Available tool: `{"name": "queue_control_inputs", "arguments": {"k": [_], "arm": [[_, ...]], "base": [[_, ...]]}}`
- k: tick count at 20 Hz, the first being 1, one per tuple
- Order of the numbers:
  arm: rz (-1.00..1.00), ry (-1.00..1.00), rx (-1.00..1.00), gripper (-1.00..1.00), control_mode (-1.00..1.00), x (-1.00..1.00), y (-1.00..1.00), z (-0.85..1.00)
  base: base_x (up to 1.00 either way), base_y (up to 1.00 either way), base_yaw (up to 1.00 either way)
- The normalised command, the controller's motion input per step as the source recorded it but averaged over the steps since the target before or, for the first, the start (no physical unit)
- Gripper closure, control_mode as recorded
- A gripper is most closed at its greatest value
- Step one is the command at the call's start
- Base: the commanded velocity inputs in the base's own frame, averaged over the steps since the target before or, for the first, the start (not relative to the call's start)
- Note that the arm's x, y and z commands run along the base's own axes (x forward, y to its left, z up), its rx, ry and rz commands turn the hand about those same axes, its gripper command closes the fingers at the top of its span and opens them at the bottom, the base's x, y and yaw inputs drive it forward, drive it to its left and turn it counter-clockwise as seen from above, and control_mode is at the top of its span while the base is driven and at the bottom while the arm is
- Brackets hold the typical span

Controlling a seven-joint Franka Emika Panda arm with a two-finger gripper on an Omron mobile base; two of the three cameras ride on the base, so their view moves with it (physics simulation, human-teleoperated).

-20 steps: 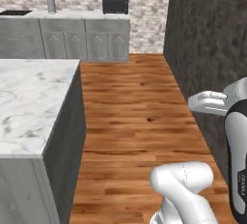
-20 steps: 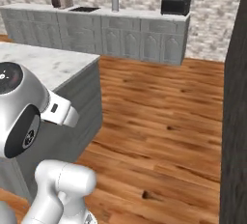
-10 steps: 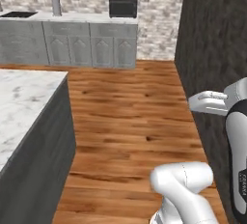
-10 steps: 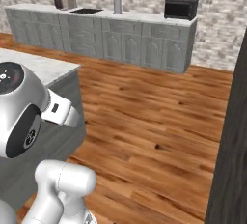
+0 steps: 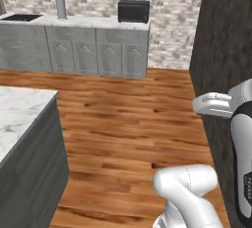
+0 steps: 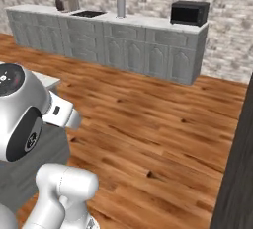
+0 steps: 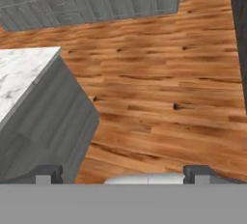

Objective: There is a bowl on the dining counter. Grab a lemon wedge from the fridge and place it in the bowl. Then get the liquor bottle and glass cup from the cabinet and place them next to the bowl.

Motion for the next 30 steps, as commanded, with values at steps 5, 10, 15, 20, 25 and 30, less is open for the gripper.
{"name": "queue_control_inputs", "arguments": {"k": [5,10,15,20,25,30], "arm": [[0.0,0.0,0.0,-1.0,1.0,0.0,0.0,0.0],[0.0,0.0,0.0,-1.0,1.0,0.0,0.0,0.0],[0.0,0.0,0.0,-1.0,1.0,0.0,0.0,0.0],[0.0,0.0,0.0,-1.0,1.0,0.0,0.0,0.0],[0.0,0.0,0.0,-1.0,1.0,0.0,0.0,0.0],[0.0,0.0,0.0,-1.0,1.0,0.0,0.0,0.0]], "base": [[1.0,-0.63,0.15],[1.0,-0.63,0.14],[1.0,-0.62,0.13],[1.0,-0.59,0.11],[1.0,-0.55,0.09],[1.0,-0.46,0.07]]}}
